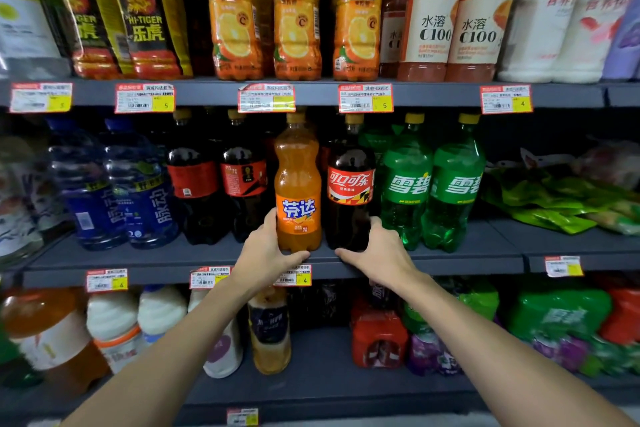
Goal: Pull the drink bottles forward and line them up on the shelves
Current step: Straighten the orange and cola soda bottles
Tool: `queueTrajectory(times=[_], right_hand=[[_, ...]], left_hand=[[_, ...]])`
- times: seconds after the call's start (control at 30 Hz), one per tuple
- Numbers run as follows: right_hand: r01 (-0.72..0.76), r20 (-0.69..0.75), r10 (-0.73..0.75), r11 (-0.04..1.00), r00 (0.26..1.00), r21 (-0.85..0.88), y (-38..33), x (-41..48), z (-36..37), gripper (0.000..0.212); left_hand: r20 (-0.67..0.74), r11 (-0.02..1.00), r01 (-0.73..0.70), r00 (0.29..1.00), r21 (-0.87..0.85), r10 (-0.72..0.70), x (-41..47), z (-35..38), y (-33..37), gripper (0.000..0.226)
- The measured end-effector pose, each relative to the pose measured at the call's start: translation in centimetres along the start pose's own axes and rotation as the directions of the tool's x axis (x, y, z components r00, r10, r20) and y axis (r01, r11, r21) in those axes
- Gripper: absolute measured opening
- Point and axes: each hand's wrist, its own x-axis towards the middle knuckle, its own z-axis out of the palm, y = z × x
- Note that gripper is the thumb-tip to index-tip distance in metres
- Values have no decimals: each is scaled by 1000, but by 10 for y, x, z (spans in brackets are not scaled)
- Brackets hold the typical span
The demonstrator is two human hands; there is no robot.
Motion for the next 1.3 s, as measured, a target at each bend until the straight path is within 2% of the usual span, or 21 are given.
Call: queueTrajectory(times=[0.27,0.47,0.6,0.7,0.77,0.9,0.97,1.0,1.07,1.13,1.2,1.3], right_hand=[[9,15,-9,1000,1000,-16,2,-1,-1,75],[40,173,-57,995,983,95,12,-5,-6,82],[79,202,-95,993,975,89,15,-7,-9,85],[46,204,-67,993,977,109,7,-5,-10,89],[-3,166,-20,991,986,135,0,-2,-6,90],[-17,32,14,997,999,69,-4,-5,4,89],[-7,-40,13,988,999,152,2,-9,9,93],[7,-93,11,980,996,198,4,-14,10,93],[75,-246,9,941,969,330,1,-24,17,76],[193,-386,-11,879,923,436,-11,-34,28,49],[291,-439,-62,829,896,478,-35,-42,42,32],[364,-430,-143,792,892,491,-80,-51,66,23]], left_hand=[[18,1000,-24,1000,-5,24,-1,0,-1,97],[97,998,-29,995,-52,34,4,-10,-6,102],[122,998,-21,992,-58,28,7,-14,-7,104],[108,999,-15,994,-35,18,5,-12,-8,105],[96,1000,-16,995,-16,18,4,-12,-6,105],[99,1000,10,995,11,-11,1,-17,1,105],[46,999,30,998,23,-31,0,-22,3,99],[-9,999,36,999,23,-36,-2,-25,3,88],[-151,1000,-4,988,17,7,-10,-30,-2,55],[-266,996,-88,960,10,87,-18,-36,-11,27],[-338,989,-144,929,41,150,-23,-45,-21,15],[-435,972,-168,872,161,223,-23,-65,-39,16]])
